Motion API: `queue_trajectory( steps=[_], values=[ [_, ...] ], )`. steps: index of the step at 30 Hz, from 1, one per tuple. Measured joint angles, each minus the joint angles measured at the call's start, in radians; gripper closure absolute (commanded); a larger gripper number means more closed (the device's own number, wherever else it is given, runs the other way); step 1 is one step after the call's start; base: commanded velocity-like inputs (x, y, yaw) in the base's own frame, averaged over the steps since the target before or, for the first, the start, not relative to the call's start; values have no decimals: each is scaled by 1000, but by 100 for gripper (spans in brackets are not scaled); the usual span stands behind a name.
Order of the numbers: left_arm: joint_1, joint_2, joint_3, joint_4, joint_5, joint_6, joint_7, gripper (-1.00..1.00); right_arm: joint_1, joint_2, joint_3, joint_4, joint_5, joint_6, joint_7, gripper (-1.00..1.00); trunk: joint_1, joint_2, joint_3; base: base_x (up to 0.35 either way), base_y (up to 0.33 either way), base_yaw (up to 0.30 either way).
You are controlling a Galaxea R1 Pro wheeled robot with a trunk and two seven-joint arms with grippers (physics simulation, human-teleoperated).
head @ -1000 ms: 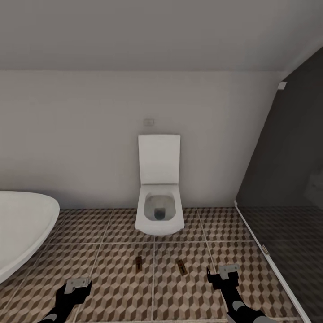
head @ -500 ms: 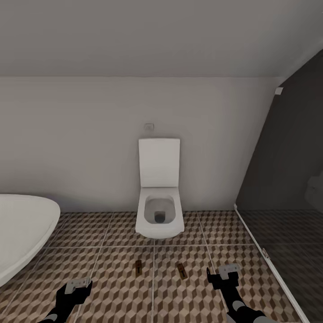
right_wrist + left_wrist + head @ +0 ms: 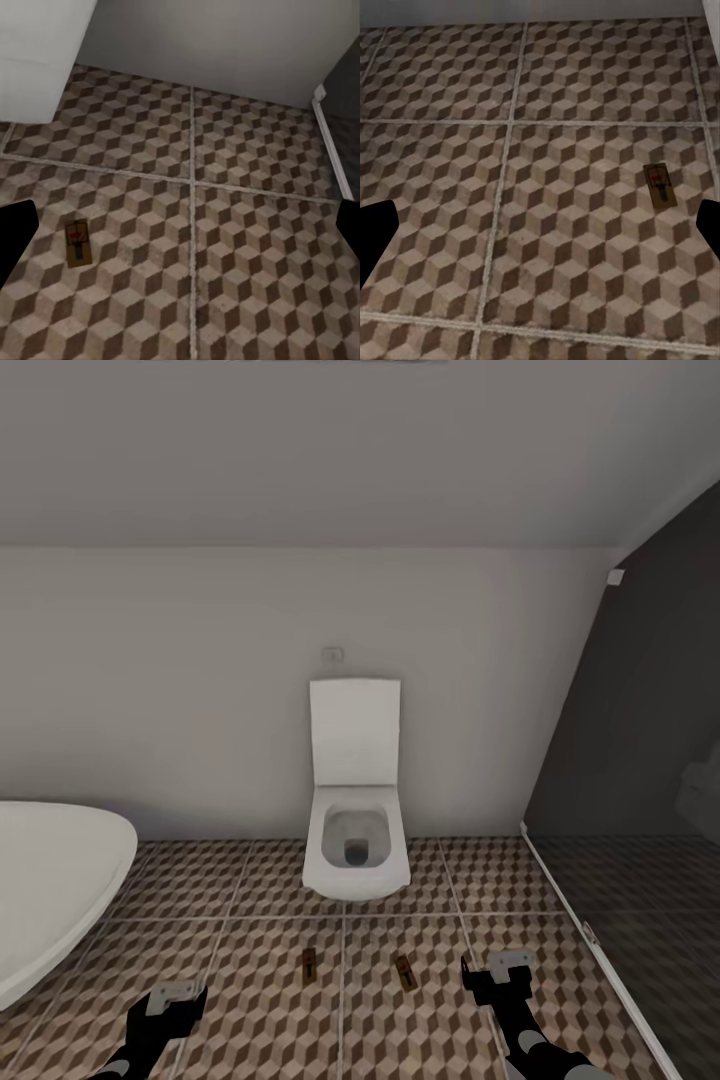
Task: Take the four mousetraps from the cabinet in the bathroom and place them on the bathroom floor. Make sure all four end up on the same floor surface, and ensure that at least two of them are either under or directly next to the same bathroom sink.
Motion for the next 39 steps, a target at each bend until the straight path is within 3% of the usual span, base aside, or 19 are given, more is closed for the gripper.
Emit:
queue_trajectory(
  steps=[14,39],
  values=[
    [0,-2,0,0,0,39,0,-100,0,0,0,0,0,0,0,-100,-54,98,44,0,0,0],
    [1,-2,0,0,0,42,0,-100,0,0,0,0,0,0,0,-100,-150,273,120,0,0,0]
  ],
)
